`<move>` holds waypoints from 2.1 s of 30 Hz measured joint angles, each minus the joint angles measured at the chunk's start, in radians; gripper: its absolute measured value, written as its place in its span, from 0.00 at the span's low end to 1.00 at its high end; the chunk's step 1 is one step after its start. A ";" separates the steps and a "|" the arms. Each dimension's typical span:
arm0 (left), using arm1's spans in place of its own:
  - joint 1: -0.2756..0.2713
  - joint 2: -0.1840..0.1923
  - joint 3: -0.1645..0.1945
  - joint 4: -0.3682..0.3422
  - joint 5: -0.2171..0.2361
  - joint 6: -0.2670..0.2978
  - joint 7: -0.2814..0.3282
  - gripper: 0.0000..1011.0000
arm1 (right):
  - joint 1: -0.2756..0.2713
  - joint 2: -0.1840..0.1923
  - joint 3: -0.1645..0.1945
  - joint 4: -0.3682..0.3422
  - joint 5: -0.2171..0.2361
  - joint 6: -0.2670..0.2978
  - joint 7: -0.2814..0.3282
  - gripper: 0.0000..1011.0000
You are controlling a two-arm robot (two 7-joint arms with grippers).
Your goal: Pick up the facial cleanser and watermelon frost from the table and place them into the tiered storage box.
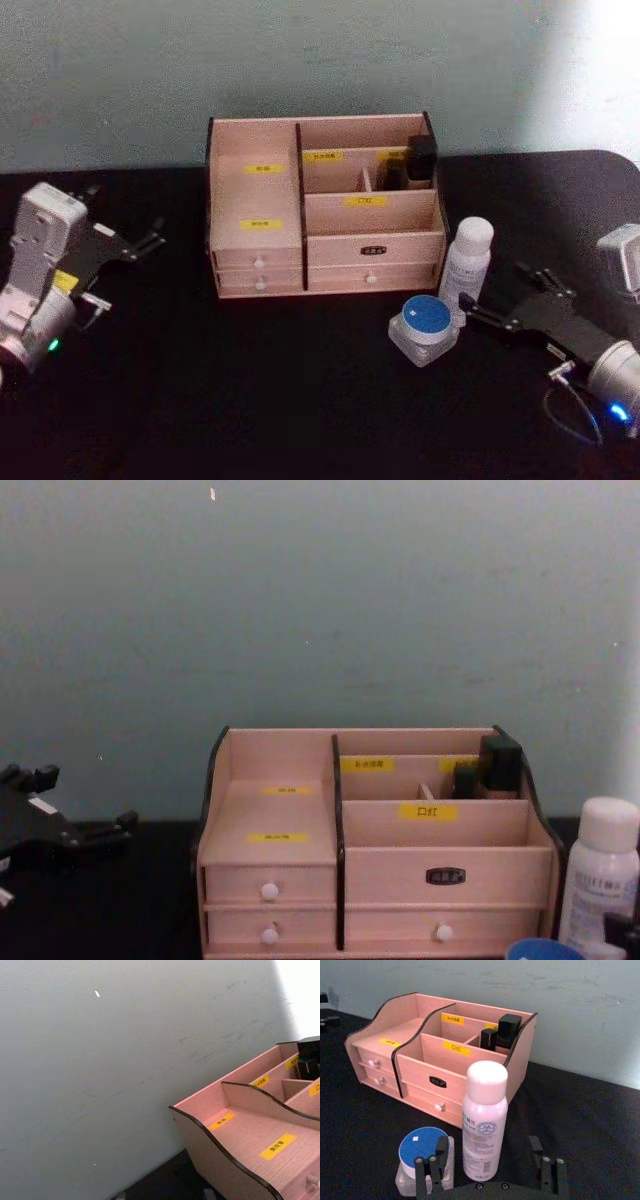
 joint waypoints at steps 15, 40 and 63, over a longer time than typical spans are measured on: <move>0.000 0.000 0.000 0.000 0.000 0.000 0.000 0.99 | 0.075 -0.082 -0.017 0.070 -0.076 -0.002 0.007 0.99; 0.000 0.000 0.000 0.000 0.000 0.000 0.000 0.99 | 0.122 -0.155 -0.005 0.129 -0.153 -0.007 0.028 0.99; 0.000 0.000 0.000 0.000 0.000 0.000 0.000 0.99 | 0.120 -0.152 -0.006 0.125 -0.148 -0.006 0.028 0.60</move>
